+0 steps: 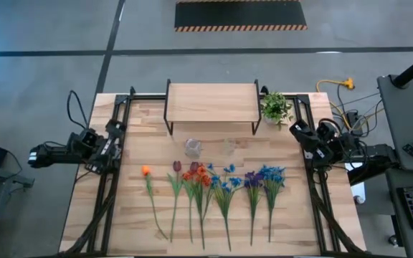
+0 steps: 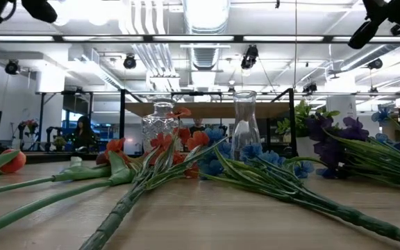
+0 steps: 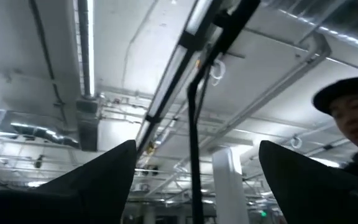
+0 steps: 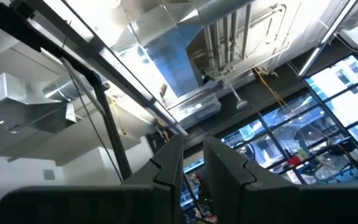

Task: Pick and place flowers into a vace then onto a shelf
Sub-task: Put the orange flower into the right transparent vase

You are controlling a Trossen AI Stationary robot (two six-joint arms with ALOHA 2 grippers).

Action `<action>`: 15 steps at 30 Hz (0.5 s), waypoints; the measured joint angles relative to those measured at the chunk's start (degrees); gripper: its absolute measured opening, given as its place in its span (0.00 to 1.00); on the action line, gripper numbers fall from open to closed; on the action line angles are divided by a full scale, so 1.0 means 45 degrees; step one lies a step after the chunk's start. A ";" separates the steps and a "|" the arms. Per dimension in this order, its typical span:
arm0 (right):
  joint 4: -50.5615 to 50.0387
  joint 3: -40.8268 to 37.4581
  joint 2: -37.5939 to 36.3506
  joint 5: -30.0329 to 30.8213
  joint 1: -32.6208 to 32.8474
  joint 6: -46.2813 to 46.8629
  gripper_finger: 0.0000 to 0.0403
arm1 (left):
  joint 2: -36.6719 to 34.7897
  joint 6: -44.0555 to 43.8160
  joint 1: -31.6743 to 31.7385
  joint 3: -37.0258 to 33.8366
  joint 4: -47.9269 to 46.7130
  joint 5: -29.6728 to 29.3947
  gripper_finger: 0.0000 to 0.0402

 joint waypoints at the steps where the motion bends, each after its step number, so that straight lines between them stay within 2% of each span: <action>1: -0.0084 0.0093 0.0040 -0.0006 0.0000 -0.0064 0.14 | 0.0039 0.0006 0.0000 0.0000 -0.0058 0.0215 0.80; 7: -0.0825 0.0966 0.0914 -0.0140 0.0000 -0.0935 0.14 | 0.0787 0.0502 0.0000 0.0060 -0.1099 0.0345 0.80; 15: -0.3123 0.3457 0.3411 -0.0148 0.0000 -0.2163 0.14 | 0.2355 0.0444 0.0000 0.0433 -0.1151 0.0078 0.80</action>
